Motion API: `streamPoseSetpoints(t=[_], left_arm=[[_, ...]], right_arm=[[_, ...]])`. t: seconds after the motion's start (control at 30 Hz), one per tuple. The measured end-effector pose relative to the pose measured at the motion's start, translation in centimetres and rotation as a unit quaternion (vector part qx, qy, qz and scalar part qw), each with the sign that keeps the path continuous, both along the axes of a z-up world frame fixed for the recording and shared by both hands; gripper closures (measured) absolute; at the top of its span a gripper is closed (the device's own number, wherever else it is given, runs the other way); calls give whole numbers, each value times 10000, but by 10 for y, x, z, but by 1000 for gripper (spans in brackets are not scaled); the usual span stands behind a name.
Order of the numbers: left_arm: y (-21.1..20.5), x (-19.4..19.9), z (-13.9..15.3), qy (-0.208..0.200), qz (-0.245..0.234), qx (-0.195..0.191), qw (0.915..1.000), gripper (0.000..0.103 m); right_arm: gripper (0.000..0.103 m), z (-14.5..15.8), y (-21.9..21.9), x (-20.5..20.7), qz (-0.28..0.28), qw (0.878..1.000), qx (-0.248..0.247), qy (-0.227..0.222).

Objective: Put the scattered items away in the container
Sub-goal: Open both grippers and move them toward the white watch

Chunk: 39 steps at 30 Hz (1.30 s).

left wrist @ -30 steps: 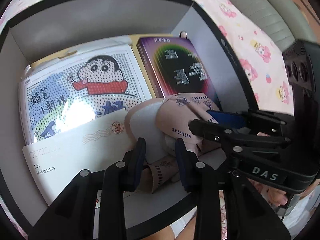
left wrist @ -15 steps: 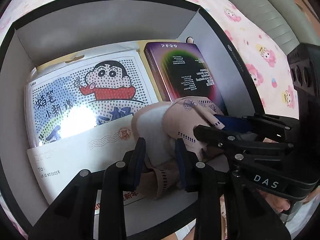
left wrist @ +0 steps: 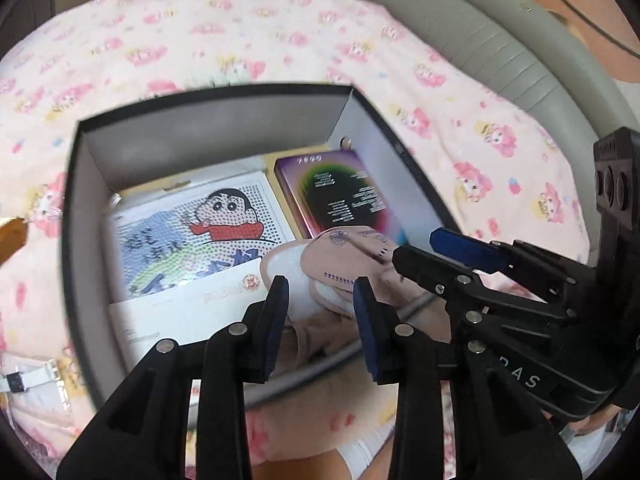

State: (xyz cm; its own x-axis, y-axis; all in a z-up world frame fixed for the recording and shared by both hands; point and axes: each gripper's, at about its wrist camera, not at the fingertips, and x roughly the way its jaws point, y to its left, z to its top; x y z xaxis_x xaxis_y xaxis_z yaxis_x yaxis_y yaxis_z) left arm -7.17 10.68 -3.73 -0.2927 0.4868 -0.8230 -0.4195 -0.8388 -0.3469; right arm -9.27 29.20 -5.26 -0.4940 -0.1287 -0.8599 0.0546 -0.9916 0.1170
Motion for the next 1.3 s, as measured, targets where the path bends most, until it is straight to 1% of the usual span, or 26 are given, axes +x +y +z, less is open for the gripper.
streamPoseSetpoints(t=[0.1,0.17,0.23,0.3,0.4,0.57,0.7,0.8,0.9,0.97,1.03,1.07,1.13,1.17,1.3], left_arm=[[-7,8,10,-35,-78,137,9999,63],[-11,7,11,-97,-92,228,9997,63],[-16,10,15,-38,-20,305,9995,63],[-27,15,19,-6,54,303,9995,63],[-39,20,16,42,190,231,9995,63],[-64,27,16,-63,413,178,9990,63],[-84,36,25,62,595,128,9981,63],[-103,41,28,150,811,52,9966,63],[-128,45,25,98,1034,179,9944,63],[-147,47,21,21,1190,299,9924,63],[-165,47,15,-84,1328,438,9901,63],[-174,47,12,-127,1424,448,9887,63],[-189,49,7,-119,1680,346,9851,63],[-198,50,4,-123,1815,313,9828,63],[-231,55,-9,-224,2314,398,9718,63]], right_arm=[[68,13,-7,7,71,9998,-126,115],[68,22,-17,13,149,9994,-225,223],[68,31,-29,22,232,9985,-349,341],[68,37,-43,27,351,9976,-422,418],[68,41,-65,31,530,9965,-484,418],[69,46,-98,37,871,9943,-491,377],[68,50,-117,38,1156,9897,-788,303],[68,54,-135,38,1308,9881,-756,296],[68,56,-158,38,1516,9853,-730,306],[68,53,-174,34,1668,9823,-831,210],[69,46,-190,29,1842,9771,-1068,-1],[69,42,-197,26,1911,9743,-1188,-115],[69,31,-215,20,1997,9697,-1359,-357],[69,27,-223,18,2034,9685,-1369,-426],[67,14,-260,10,2320,9605,-1378,-682]])
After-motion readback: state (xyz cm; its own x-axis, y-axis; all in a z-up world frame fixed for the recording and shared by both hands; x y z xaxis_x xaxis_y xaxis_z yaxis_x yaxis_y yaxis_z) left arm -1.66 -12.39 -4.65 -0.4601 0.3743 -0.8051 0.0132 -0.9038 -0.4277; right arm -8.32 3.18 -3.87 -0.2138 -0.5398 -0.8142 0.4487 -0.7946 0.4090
